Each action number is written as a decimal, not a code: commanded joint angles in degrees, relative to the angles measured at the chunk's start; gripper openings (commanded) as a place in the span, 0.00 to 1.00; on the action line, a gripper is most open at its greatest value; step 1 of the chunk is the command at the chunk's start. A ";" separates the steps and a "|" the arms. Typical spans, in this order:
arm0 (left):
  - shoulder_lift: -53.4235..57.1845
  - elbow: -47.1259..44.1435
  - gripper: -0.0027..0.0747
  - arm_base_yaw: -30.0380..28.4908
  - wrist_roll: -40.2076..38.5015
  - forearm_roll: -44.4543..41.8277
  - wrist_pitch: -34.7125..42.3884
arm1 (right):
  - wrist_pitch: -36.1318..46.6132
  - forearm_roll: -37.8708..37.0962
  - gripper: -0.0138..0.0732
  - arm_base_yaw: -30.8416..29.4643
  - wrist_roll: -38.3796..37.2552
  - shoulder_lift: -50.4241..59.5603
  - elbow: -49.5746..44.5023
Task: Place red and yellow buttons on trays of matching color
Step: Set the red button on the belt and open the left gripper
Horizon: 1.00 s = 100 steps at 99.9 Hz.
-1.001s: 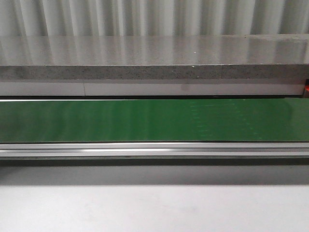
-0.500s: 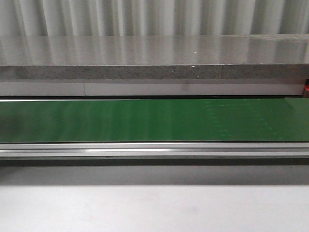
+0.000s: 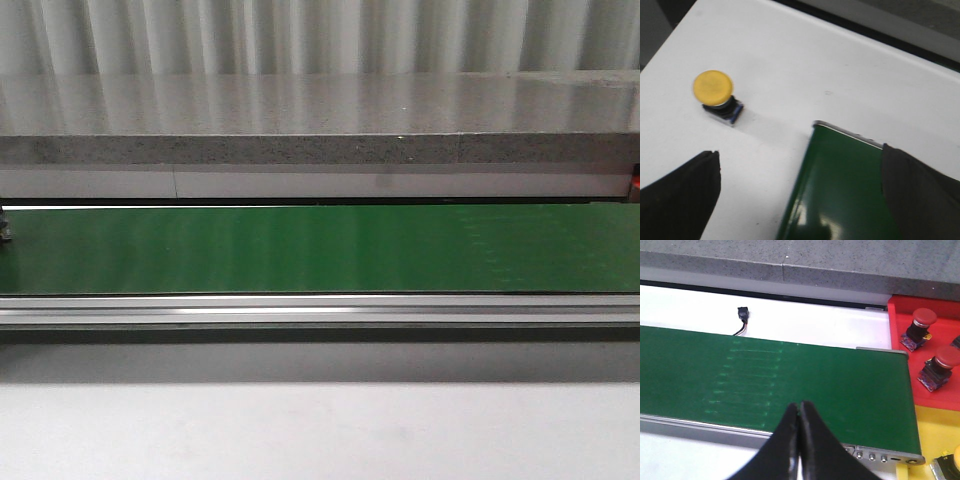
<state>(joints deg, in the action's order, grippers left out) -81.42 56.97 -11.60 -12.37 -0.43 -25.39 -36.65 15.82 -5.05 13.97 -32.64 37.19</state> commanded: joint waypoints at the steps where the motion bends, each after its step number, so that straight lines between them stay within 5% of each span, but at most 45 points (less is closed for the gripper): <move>1: -0.94 1.84 0.84 -2.61 -0.02 0.43 4.25 | 3.30 0.74 0.08 0.01 0.41 0.00 1.53; 34: -9.40 1.95 0.84 -8.57 -0.02 0.73 10.47 | 3.30 0.74 0.08 0.01 0.41 0.00 1.53; 100: -27.70 19.37 0.84 -8.63 -0.02 0.43 9.79 | 3.30 0.74 0.08 0.01 0.41 0.00 1.53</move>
<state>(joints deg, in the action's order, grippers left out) -110.05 73.01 -20.12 -12.33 0.00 -18.03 -36.74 15.82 -5.05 13.97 -32.64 37.19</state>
